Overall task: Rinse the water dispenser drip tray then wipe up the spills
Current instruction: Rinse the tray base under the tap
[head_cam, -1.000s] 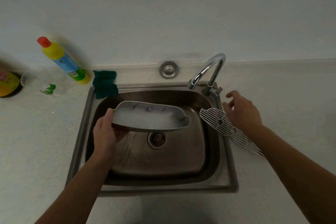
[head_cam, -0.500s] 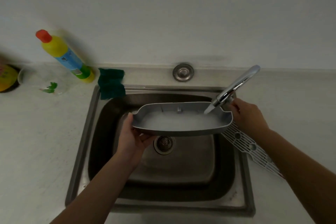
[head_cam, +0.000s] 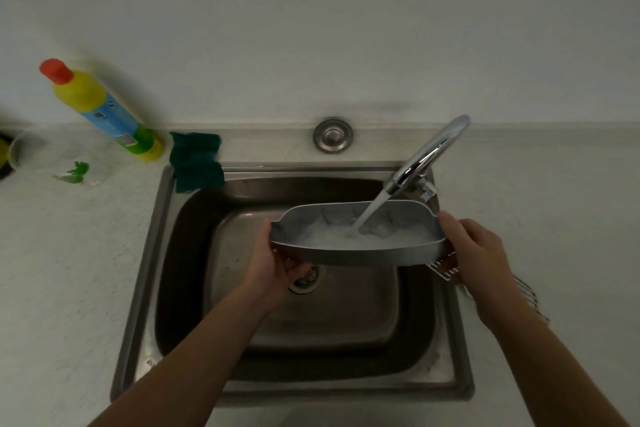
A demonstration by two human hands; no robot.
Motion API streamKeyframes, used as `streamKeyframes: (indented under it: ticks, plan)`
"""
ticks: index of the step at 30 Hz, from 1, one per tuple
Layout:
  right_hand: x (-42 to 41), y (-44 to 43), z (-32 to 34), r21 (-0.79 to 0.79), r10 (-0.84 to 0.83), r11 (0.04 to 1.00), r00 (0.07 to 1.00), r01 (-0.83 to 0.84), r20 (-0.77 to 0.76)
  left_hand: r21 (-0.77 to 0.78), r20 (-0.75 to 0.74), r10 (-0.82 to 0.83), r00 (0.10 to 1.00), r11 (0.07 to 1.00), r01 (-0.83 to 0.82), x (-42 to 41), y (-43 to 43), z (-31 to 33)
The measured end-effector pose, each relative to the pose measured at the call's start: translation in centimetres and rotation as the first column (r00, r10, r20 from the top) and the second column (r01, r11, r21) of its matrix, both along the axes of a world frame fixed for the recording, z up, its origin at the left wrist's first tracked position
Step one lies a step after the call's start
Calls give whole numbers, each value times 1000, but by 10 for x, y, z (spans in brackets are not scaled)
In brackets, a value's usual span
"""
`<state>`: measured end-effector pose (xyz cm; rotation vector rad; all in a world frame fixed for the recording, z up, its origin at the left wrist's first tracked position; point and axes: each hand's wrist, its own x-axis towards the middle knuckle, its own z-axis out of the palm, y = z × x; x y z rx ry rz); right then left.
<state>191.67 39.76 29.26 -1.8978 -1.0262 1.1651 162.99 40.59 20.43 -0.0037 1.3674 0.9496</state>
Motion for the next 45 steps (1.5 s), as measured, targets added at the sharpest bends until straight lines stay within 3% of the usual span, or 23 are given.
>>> streamKeyframes:
  ticks: [4,8,11,15,22,27,32,37,41,45]
  plan:
    - [4,-10,17,143,-17,990,995,2,101,-32,-24,-104,994,994,104,5,-2,-7]
    - [7,-23,25,156,-5,988,995,-11,104,38,18,-98,995,995,97,1,3,-1]
    - [7,-32,17,73,-83,993,991,91,-103,142,-12,-53,999,988,54,-11,6,8]
    - [1,-34,-11,-86,-196,981,896,177,-398,255,-147,-30,989,965,67,-38,2,26]
    - [-38,-22,-47,-290,-265,946,855,142,-447,267,-407,-26,913,953,146,-75,-21,58]
    - [-62,-7,-52,-341,-223,936,899,89,-377,201,-572,-29,820,964,174,-92,-36,69]
    - [-70,17,-47,-323,-46,946,977,-24,-206,96,-633,-84,769,978,185,-106,-44,54]
    - [-57,40,-35,-254,162,955,987,-153,14,43,-546,-145,825,979,201,-103,-49,28]
    - [-47,48,-23,-161,299,951,921,-265,251,-23,-446,-147,883,988,153,-86,-46,7]
    - [-44,40,-4,-56,223,975,921,-217,318,-8,-233,-76,969,997,76,-62,-35,-6]
